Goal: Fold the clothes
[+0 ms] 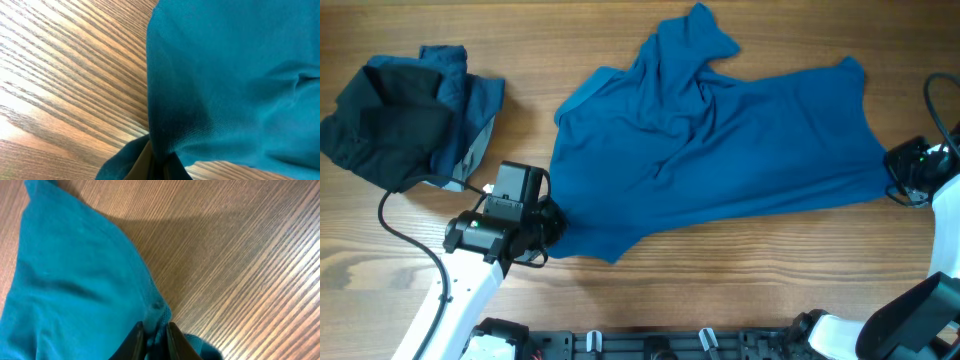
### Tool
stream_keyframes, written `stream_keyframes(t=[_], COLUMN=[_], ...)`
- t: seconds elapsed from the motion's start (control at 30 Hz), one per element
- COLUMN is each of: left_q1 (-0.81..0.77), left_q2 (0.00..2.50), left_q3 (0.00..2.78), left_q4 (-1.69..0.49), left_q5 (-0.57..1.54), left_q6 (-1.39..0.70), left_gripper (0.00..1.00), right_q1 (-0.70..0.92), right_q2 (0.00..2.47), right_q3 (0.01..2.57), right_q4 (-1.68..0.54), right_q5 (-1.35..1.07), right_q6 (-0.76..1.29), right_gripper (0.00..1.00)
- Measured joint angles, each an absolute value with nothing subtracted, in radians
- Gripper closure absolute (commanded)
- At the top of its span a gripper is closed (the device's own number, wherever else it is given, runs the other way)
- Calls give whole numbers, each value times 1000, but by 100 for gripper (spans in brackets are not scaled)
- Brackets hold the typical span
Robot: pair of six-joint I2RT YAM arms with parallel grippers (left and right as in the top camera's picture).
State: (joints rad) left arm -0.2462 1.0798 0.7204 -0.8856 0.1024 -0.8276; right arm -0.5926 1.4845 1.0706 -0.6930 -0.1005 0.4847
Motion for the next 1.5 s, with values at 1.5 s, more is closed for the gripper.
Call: stream_keyframes(t=[1.5], left_q1=[-246], left_q2=[1080], left_q3=[720], left_q4=[-813], left_q5=[122], left_q6=[-824], left_gripper=[96], right_q1=[-596], right_q2=[1341], right_q3=[973], right_q4=[-696], right_q5=[-154], right_q6=[518], right_gripper=[96])
